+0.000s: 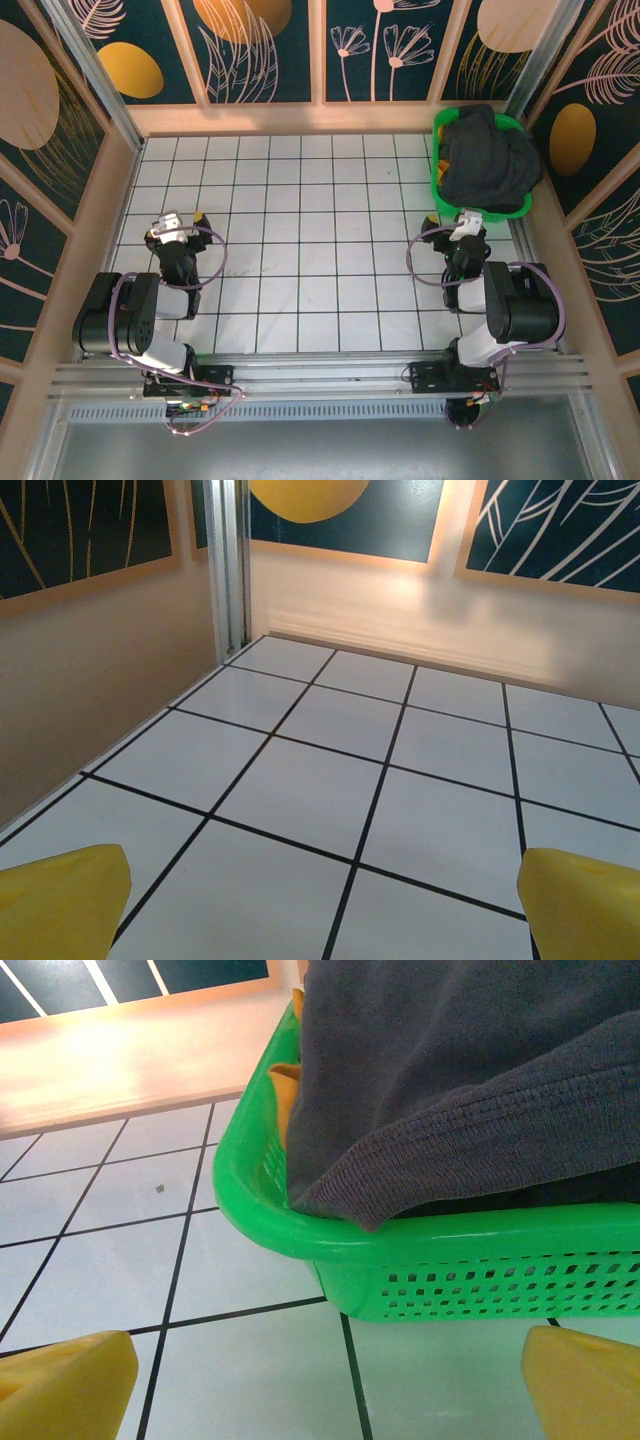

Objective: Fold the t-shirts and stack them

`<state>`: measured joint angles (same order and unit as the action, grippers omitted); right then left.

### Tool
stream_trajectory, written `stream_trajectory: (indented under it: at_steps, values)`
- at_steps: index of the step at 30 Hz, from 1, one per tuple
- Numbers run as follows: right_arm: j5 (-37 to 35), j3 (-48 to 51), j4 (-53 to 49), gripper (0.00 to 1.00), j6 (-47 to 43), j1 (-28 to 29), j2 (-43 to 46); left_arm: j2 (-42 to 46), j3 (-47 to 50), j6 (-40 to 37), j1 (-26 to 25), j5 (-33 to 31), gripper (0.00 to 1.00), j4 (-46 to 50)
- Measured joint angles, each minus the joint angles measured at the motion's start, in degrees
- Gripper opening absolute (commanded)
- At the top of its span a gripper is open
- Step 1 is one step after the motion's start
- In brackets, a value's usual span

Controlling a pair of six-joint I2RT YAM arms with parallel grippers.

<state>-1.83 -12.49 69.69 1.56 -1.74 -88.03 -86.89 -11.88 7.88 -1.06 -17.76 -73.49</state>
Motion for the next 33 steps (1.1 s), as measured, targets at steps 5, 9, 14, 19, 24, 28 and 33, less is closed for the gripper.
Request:
stream_trajectory:
  at_steps: [5,9,14,19,24,28,33]
  values:
    - [-4.9,-3.82,-11.87,0.99,-0.24,2.8,6.73,5.22,-1.22,-0.9,-1.55,-1.86,0.99,7.23]
    - [-9.44,-21.33,-31.67,0.99,6.71,5.7,17.2,15.82,-9.44,0.44,-5.53,-5.31,0.99,17.07]
    - [-10.25,-55.45,-55.76,0.87,16.76,0.35,13.31,17.49,-36.83,20.31,-5.62,-10.73,0.99,44.65]
    - [-10.16,-69.92,-70.14,0.81,20.46,-3.67,4.22,8.52,-56.06,28.57,-5.49,-0.39,0.99,57.27]
    - [-8.94,-82.58,-87.43,0.82,21.79,-7.74,-12.09,-2.99,-68.15,29.92,-11.78,8.09,0.94,69.61]
    - [-5.38,-90.07,-97.74,0.75,21.66,-9.7,-23.67,-6.05,-68.63,29.83,-18.97,13.29,0.84,75.43]
    - [-1.6,-95.36,-103.86,0.29,21.38,-9.97,-32.37,-6.36,-67.1,30.49,-23.85,18.01,0.64,76.74]
